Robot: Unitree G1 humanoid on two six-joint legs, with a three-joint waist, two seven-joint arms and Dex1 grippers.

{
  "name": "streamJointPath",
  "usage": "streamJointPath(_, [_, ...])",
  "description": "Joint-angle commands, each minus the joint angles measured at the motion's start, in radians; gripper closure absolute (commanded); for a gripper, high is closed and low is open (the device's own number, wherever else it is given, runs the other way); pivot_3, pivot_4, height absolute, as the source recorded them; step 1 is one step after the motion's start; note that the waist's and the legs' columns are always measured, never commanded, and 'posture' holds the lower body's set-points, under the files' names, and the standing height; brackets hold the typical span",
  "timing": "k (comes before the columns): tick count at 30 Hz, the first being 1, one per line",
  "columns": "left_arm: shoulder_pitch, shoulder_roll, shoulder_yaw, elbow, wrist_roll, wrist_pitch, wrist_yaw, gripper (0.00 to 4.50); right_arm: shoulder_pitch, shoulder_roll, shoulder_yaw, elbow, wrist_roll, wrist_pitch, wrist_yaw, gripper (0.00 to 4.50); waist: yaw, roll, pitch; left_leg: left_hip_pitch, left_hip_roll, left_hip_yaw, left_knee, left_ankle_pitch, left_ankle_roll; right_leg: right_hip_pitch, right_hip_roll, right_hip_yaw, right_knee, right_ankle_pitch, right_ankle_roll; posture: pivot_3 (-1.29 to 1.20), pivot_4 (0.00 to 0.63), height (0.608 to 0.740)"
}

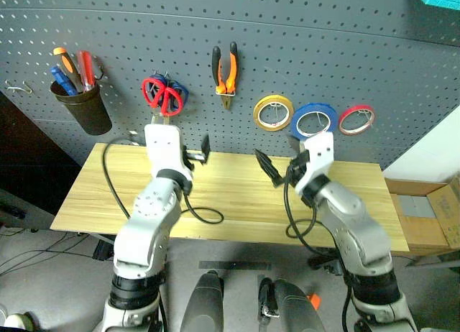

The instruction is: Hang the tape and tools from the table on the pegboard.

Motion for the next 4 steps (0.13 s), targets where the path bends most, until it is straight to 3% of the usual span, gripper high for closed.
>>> streamJointPath(1, [0.023,-0.003,0.014,0.080,0.015,-0.069,-0.046,0.04,0.039,0.002,-0.028,-0.024,-0.047,0.015,-0.064,0.00,-0.006,0.005,-0.004,0.000,0.000,0.000,0.000,0.000,0.000,0.000,0.000,0.000,0.000,0.000,0.000,0.19,0.183,0.740])
streamJointPath(4, [0.016,-0.003,0.045,0.199,0.002,-0.106,-0.088,0.04,0.064,0.016,-0.061,0.003,-0.056,0.002,-0.093,0.00,-0.016,0.008,-0.007,0.000,0.000,0.000,0.000,0.000,0.001,0.000,0.000,0.000,0.000,0.000,0.000,0.17,0.173,0.740])
